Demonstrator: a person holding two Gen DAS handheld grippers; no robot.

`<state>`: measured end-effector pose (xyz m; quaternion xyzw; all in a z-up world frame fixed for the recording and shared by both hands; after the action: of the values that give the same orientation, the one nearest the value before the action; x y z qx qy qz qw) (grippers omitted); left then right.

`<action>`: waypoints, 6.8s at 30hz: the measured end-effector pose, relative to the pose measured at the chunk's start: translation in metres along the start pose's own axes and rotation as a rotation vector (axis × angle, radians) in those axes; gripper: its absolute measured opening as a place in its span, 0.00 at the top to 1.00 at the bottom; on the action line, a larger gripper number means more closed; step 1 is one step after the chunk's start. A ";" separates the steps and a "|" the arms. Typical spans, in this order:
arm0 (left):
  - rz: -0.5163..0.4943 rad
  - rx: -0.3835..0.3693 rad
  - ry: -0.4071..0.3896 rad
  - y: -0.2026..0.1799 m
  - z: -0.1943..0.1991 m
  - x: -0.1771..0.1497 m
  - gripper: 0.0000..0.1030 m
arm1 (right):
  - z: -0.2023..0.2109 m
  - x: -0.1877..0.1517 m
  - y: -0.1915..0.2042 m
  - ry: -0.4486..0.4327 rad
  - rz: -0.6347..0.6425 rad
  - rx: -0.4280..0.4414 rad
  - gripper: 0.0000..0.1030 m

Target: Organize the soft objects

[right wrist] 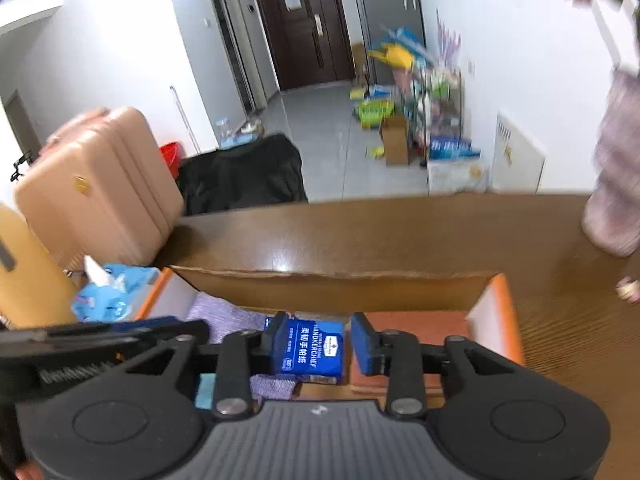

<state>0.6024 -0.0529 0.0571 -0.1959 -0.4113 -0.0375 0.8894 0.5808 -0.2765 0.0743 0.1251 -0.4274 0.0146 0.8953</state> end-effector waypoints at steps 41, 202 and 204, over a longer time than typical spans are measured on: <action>-0.235 0.232 -0.585 -0.048 0.360 -0.335 0.00 | 0.351 -0.335 0.049 -0.511 0.147 0.002 0.02; -0.263 0.198 -0.440 -0.038 0.200 -0.076 0.00 | 0.206 -0.079 -0.025 -0.411 0.042 -0.175 0.05; -0.268 0.201 -0.452 -0.039 0.206 -0.078 0.00 | 0.212 -0.082 -0.021 -0.433 0.056 -0.183 0.05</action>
<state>0.3938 -0.0184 0.1317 -0.0541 -0.6233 -0.0690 0.7771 0.3698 -0.3400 0.1350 0.0318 -0.6124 -0.0264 0.7895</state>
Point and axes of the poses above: each gripper's, at about its wrist camera, not at the fingertips, and z roughly against the way its jaws point, y to its left, x to its top, the point moved 2 cm from there along -z, roughly the way its jaws point, and after that the axes turned 5 degrees about -y, right-handed, at the moved point
